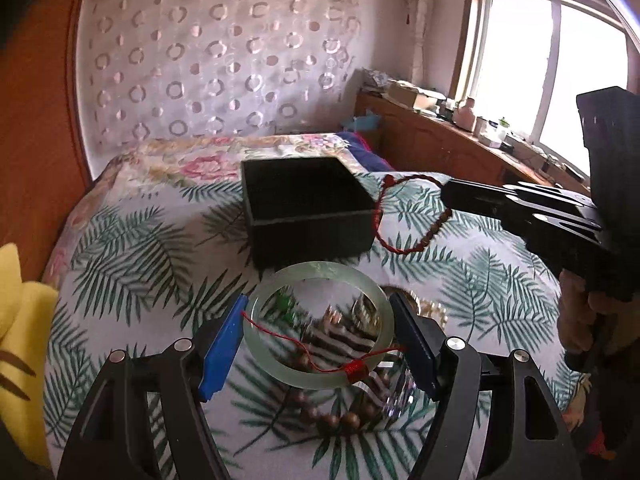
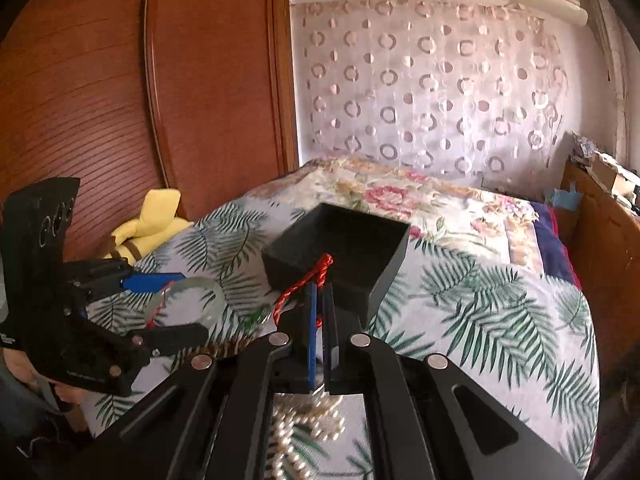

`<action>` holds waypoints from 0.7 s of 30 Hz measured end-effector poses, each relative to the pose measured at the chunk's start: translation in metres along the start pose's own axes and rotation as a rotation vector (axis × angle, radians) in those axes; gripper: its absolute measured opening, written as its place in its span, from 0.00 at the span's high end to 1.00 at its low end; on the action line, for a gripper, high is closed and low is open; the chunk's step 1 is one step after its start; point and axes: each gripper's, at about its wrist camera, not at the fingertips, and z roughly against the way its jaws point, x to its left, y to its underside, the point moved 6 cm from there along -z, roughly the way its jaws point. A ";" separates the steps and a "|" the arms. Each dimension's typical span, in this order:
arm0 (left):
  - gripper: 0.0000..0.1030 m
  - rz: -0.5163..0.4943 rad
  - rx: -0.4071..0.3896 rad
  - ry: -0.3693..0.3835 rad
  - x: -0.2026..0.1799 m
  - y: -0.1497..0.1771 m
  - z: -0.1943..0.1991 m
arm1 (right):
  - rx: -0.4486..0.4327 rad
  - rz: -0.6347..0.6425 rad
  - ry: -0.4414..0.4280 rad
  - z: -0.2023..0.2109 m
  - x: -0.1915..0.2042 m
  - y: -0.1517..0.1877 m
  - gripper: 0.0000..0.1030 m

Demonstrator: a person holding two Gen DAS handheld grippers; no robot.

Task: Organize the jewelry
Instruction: 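Grasp the jade bangle with the left tool while the right tool grasps the red bracelet, then lower both held bracelets into the black box and open both tools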

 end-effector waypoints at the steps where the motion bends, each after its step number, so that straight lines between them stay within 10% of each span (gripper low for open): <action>1: 0.33 -0.006 -0.003 0.001 -0.001 -0.003 -0.002 | -0.004 0.003 0.002 -0.002 -0.003 -0.003 0.97; 19: 0.33 0.000 0.027 -0.024 0.020 -0.066 -0.055 | 0.096 -0.030 -0.067 -0.079 -0.037 -0.024 0.96; 21: 0.33 0.005 0.041 -0.025 0.024 -0.070 -0.062 | 0.122 -0.028 -0.072 -0.087 -0.038 -0.023 0.84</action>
